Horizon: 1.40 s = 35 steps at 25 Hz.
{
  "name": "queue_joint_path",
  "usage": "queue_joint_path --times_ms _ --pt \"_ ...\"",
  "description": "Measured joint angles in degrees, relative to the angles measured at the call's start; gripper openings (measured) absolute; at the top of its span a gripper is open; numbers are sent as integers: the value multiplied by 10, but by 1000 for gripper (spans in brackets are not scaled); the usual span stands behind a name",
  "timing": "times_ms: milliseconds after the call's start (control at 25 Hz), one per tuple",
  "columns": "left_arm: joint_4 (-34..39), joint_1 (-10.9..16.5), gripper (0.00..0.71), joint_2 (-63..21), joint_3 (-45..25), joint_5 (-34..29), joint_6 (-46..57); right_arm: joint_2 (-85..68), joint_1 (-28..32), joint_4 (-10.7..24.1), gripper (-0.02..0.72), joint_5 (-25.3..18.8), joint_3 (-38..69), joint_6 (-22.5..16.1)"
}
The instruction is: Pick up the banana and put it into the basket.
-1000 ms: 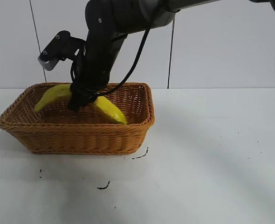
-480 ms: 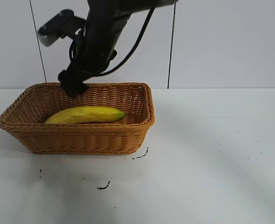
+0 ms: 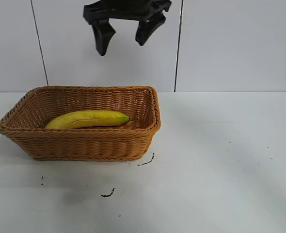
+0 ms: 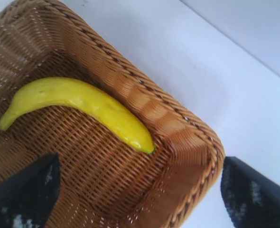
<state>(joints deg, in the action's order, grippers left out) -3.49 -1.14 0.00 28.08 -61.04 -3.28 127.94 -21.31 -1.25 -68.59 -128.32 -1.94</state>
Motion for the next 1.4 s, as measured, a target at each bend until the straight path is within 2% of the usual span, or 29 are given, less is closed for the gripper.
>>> queue_joint_path --times_ms 160,400,560,760,960,1400 --pt "0 0 695 0 0 0 0 0 65 12 657 -7 0 0" --pt "0 0 695 0 0 0 0 2 169 12 656 -10 0 0" --pt "0 0 695 0 0 0 0 2 201 -3 656 -11 0 0" --pt "0 0 695 0 0 0 0 -16 205 -13 655 -11 21 0" --pt "0 0 695 0 0 0 0 -101 205 -15 655 -10 145 15" --pt "0 0 695 0 0 0 0 -449 205 -4 654 -10 554 34"
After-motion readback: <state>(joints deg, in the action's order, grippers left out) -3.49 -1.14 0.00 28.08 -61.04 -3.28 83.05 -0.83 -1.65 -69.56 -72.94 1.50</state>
